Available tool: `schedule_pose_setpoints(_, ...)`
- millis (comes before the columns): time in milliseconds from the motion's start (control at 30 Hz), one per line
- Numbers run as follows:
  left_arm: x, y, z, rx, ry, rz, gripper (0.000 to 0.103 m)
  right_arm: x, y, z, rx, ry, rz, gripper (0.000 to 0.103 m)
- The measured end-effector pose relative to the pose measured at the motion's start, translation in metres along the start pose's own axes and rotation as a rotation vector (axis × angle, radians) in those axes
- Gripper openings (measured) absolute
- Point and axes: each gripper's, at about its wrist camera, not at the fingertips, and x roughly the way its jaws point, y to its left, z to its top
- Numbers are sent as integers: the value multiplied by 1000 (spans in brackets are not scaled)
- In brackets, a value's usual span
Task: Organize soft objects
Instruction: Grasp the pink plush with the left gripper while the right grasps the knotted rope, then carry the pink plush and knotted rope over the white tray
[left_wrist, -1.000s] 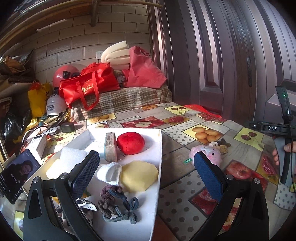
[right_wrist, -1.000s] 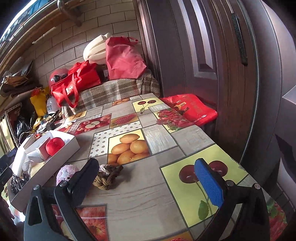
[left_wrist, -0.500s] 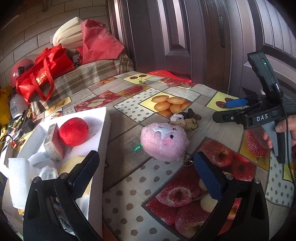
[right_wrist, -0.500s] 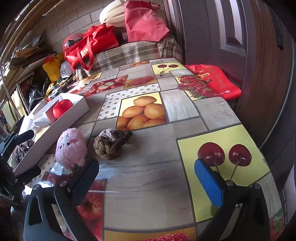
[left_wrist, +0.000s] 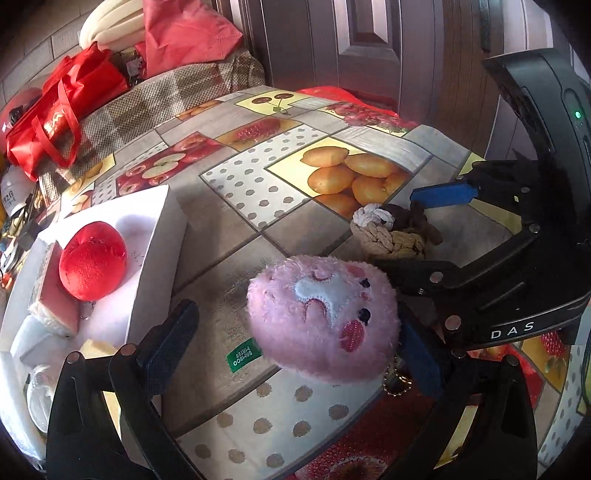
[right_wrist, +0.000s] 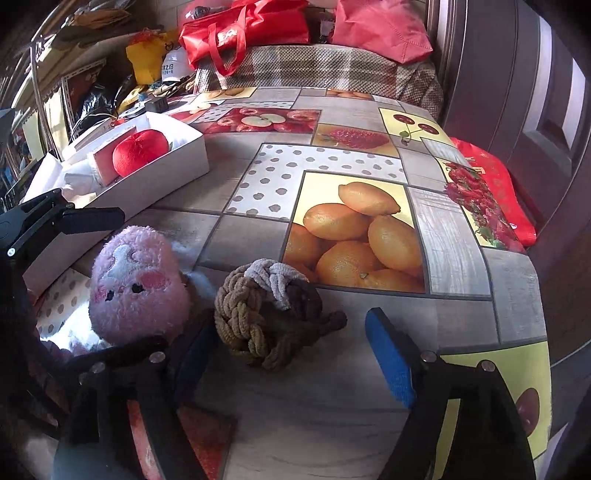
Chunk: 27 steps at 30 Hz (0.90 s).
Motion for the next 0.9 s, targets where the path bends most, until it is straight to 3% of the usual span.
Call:
schedule_pose_setpoints(33,3,0,1,-2,13,-13,102,1,0,1,-2,-1,9,77)
schedule_pose_setpoints(133,4,-13,3,57,8,-26,94,-2,4,2,-26,-16,57,55)
schedule_pose_setpoints(167,1,-19,3,87,-5,-31,68,-3,8,2,-45,-21,59,43)
schedule_pose_setpoints(233,-4,-30,2,139,-30,-12,67,-4,16,1,-85,-29,45,34)
schedule_pose_setpoints(433,-16,-29,1,137,-90,19,66,-13,7,2,-37,-88,0,32)
schedule_pose_setpoints(633,-30,-27,0,121,-172,70,66,-39,-13,-5,94,-220,-96,32)
schedule_pose_setpoints(900,-67,-37,-14,150,-380,170,66,-74,-23,-26,239,-379,-128,32)
